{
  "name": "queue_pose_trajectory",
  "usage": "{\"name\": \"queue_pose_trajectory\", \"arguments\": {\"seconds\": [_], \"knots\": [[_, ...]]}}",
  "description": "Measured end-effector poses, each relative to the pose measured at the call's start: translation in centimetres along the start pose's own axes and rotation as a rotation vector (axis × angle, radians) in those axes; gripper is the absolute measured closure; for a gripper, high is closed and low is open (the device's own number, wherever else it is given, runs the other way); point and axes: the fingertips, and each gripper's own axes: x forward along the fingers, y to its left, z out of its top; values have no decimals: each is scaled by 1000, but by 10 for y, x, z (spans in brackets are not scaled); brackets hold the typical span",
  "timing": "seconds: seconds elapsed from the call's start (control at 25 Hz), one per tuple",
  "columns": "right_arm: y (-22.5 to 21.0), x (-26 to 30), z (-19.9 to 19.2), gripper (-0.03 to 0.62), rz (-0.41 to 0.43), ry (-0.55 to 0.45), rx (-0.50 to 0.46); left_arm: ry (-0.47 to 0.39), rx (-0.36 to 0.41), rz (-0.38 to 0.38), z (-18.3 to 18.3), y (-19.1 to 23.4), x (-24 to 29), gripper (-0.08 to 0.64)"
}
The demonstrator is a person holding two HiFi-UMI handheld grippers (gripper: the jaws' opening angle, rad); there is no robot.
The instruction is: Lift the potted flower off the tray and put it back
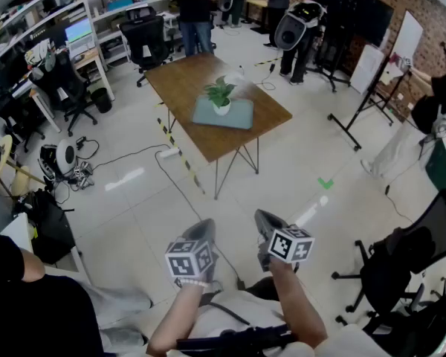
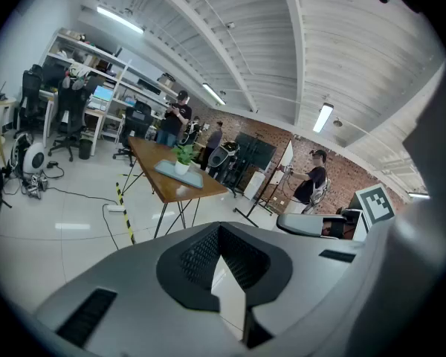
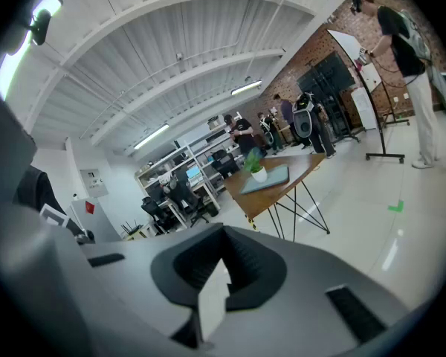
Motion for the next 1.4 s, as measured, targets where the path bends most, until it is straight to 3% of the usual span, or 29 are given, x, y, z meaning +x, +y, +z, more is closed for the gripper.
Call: {"name": "queue_pose_trajectory", "arguments": {"seconds": [0.36, 0.68, 1.4], "knots": [[-4, 39, 0, 584, -7, 13, 18, 28, 8, -10, 8, 23, 27, 565], [-18, 84, 26, 584, 6, 16, 27, 49, 3, -6, 29, 40, 67, 565], [-72, 227, 133, 584, 72, 66, 11, 27, 7, 29, 126, 65, 206, 565]]}}
